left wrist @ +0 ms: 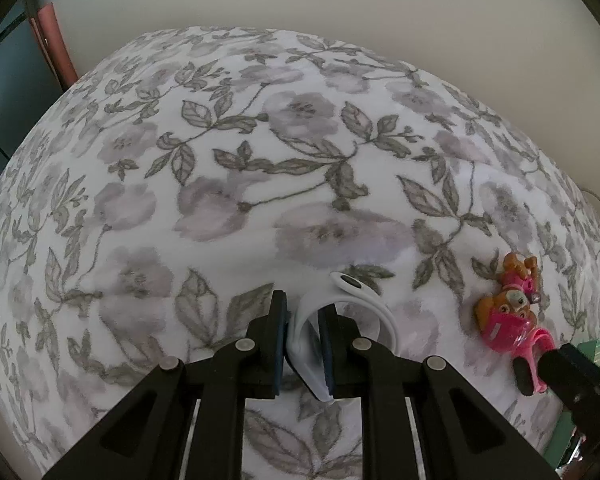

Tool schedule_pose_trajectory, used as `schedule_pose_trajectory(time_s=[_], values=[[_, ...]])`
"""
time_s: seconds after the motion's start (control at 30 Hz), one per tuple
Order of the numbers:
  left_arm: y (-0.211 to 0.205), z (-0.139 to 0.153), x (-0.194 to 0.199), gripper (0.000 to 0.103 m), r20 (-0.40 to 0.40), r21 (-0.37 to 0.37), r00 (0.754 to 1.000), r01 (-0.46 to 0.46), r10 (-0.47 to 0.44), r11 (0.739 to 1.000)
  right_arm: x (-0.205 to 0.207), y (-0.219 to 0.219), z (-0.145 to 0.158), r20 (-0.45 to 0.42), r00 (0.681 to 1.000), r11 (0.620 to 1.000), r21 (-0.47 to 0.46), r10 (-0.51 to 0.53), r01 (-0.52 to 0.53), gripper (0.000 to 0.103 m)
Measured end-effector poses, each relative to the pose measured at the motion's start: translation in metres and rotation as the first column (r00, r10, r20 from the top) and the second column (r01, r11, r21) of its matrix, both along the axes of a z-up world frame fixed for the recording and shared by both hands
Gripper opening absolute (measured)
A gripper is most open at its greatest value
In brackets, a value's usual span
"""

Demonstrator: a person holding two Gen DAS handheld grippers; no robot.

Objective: Organize rigid objects
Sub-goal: 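Grasp the white smartwatch with the left tool while the right tool grasps the pink dog figure and band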

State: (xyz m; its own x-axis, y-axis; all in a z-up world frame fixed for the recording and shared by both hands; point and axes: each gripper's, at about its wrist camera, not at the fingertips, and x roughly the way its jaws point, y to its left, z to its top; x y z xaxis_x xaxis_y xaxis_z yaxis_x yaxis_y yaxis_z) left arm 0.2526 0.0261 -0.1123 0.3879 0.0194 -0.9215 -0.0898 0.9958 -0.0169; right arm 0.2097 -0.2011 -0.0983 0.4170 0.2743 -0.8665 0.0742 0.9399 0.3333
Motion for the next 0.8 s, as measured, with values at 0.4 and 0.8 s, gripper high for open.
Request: schedule_pose_trajectory(time_s=[0.4,0.8], values=[[-0.003,0.001,-0.005,0.016,0.007,0.026,1.000,0.020,-0.020,0.999,-0.004,0.003,0.008,0.019,1.000,1.000,-0.005,-0.004,0.004,0.087],[-0.002,0.001,-0.003,0.016,0.006,0.025,1.000,0.030,-0.031,0.999,0.011,0.006,-0.016,-0.033,0.999,0.995,0.100,-0.026,0.029,0.087]])
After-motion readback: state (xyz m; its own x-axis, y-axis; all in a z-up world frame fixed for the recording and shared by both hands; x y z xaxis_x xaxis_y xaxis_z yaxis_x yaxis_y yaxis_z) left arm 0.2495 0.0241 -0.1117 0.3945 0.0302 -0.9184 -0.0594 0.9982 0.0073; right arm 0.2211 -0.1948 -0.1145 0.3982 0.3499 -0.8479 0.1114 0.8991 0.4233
